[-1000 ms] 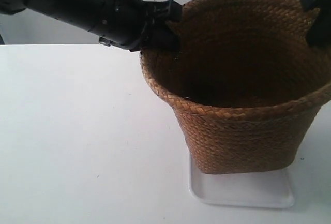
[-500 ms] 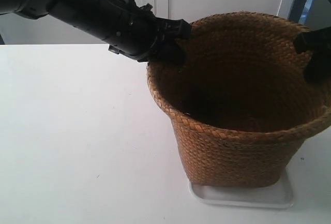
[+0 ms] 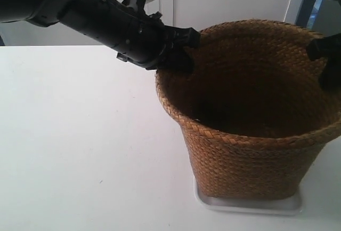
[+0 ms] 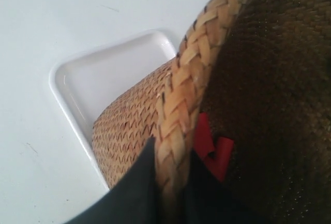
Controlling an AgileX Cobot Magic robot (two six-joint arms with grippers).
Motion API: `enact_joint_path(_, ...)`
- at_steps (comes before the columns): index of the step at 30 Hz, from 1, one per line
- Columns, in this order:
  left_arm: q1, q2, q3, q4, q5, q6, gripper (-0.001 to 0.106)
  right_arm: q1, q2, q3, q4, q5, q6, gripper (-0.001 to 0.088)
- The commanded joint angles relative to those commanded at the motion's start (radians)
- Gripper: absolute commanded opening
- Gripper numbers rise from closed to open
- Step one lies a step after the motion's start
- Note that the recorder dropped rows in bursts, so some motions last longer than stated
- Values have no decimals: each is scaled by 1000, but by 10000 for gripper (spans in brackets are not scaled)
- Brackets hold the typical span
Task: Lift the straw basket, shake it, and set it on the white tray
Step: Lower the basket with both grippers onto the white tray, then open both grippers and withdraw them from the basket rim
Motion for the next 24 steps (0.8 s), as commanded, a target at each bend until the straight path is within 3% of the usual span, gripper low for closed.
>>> enact_joint_path(6,0,0,0,0,24,64,0,0,0,0,2,-9,0,1)
enact_joint_path(9,0,0,0,0,28,63,82,0,0,0,4,-11,0,38)
enact_joint_path(12,0,0,0,0,40,54,255,0,0,0,4,-15,0,144)
enact_joint_path(18,0,-6,0,-2,51,48,592,0,0,0,4,-20,0,447)
enact_joint_path(21,0,-16,0,0,55,48,682,0,0,0,10,-25,0,581)
enact_joint_path(24,0,-38,0,0,55,48,715,0,0,0,43,-25,-2,646)
